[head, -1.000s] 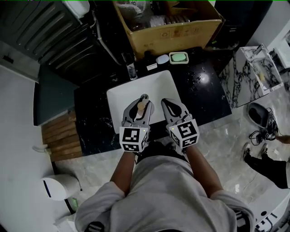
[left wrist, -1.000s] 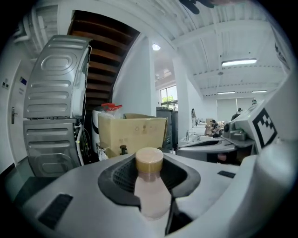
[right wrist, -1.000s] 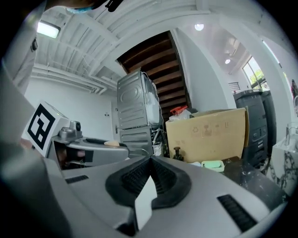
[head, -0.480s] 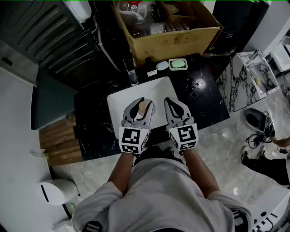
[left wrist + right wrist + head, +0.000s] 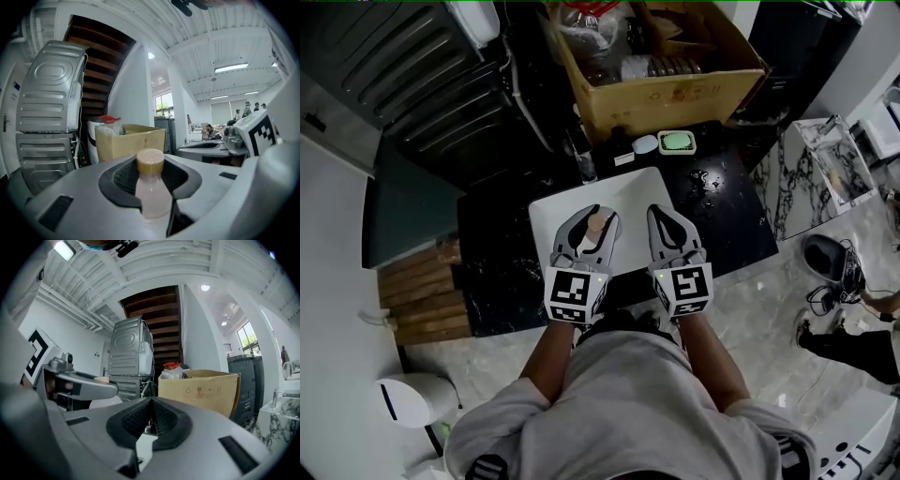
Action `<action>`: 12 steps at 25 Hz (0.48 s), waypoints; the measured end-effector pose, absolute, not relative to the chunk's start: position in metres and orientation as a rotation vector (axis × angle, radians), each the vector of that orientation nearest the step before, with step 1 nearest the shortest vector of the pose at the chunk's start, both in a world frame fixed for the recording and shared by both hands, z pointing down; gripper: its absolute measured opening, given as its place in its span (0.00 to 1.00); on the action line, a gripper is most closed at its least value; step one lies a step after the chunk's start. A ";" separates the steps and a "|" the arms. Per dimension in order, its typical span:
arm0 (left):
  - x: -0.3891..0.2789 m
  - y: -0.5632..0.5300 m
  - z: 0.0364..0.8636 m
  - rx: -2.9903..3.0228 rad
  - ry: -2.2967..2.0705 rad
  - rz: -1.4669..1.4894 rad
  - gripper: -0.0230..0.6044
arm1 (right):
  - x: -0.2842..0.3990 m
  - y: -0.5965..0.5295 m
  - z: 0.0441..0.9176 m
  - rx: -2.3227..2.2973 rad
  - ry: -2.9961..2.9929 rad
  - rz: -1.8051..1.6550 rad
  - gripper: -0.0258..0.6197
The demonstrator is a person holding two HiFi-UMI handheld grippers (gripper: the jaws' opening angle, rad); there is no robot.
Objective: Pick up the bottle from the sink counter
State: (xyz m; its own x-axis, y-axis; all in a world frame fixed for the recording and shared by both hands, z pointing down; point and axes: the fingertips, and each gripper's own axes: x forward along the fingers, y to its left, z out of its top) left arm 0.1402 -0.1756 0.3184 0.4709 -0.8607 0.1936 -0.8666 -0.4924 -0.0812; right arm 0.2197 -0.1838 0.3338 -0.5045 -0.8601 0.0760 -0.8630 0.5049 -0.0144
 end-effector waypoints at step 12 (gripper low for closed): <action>0.123 -0.172 0.318 2.659 -1.588 0.318 0.25 | 0.195 -0.181 0.334 1.470 -2.678 0.059 0.05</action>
State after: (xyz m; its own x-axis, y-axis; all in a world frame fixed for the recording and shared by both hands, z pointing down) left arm 0.1232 -0.1716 0.3176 0.4587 -0.8683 0.1889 -0.8741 -0.4791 -0.0799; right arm 0.1946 -0.1806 0.3340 -0.5341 -0.8402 0.0940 -0.8435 0.5371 0.0079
